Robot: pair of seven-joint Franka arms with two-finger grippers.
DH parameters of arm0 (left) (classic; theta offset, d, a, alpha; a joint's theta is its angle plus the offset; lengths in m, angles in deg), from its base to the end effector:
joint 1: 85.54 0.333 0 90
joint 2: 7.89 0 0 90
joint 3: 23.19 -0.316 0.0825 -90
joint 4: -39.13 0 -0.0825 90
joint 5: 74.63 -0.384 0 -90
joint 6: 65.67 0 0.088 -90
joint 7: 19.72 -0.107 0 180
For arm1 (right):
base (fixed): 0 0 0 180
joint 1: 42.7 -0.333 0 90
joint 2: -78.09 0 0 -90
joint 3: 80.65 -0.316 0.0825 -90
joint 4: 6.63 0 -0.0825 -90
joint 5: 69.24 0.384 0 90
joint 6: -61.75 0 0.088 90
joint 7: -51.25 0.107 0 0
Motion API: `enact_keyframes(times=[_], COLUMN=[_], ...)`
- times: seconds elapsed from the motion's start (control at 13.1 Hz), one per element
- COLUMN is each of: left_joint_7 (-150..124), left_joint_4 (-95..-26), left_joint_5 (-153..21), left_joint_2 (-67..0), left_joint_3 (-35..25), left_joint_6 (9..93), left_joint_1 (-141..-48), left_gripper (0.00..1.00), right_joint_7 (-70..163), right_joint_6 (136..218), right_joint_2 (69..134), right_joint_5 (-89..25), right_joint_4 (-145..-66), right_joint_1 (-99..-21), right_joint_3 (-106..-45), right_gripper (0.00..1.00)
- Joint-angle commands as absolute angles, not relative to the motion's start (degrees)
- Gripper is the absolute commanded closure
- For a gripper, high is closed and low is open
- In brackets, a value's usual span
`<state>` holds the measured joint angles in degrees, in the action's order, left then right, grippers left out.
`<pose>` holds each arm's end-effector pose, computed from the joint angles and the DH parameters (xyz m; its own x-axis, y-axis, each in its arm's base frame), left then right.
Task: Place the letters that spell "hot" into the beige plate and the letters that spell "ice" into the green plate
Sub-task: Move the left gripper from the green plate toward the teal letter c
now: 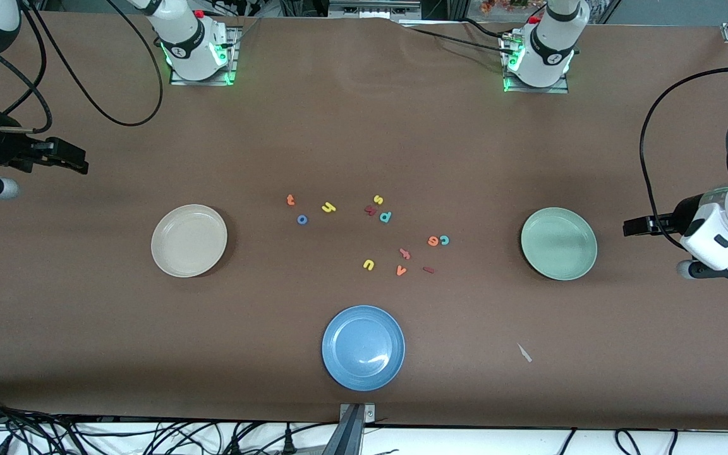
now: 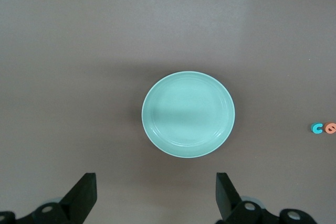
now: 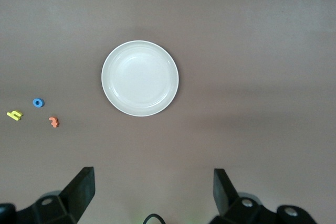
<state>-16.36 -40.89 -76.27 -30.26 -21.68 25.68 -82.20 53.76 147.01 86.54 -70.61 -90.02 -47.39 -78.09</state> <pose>0.6547 0.0266 0.4702 0.9777 0.0892 -0.1900 0.0852 -0.9959 -0.0291 0.5892 0.0211 0.5873 0.9936 -0.0091 -0.1130 -0.0051 -0.9994 0.0354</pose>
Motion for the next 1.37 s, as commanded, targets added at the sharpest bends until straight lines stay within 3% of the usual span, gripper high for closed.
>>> enact_keyframes(times=[0.0, 0.61, 0.84, 1.3], left_joint_7=[-17.35, -16.74, -16.30, -12.95], left_joint_4=[-40.85, -43.03, -45.33, -47.62], left_joint_5=[-75.51, -75.33, -74.72, -74.45], left_joint_2=[-29.77, -29.51, -29.16, -29.16], left_joint_3=[-21.26, -18.97, -23.09, -23.01], left_joint_6=[25.83, 30.21, 32.51, 36.46], left_joint_1=[-83.07, -84.82, -90.18, -90.28], left_gripper=[0.01, 0.01, 0.01, 0.00], right_joint_7=[54.06, 54.06, 54.06, 54.06], right_joint_6=[145.94, 145.86, 145.94, 145.86], right_joint_2=[86.44, 86.44, 86.44, 86.44], right_joint_5=[-70.21, -70.21, -70.12, -70.12], right_joint_4=[-89.16, -89.16, -89.16, -89.16], right_joint_1=[-47.27, -47.27, -47.27, -47.27], right_joint_3=[-78.19, -78.19, -78.19, -78.19], right_gripper=[0.00, 0.00, 0.00, 0.00])
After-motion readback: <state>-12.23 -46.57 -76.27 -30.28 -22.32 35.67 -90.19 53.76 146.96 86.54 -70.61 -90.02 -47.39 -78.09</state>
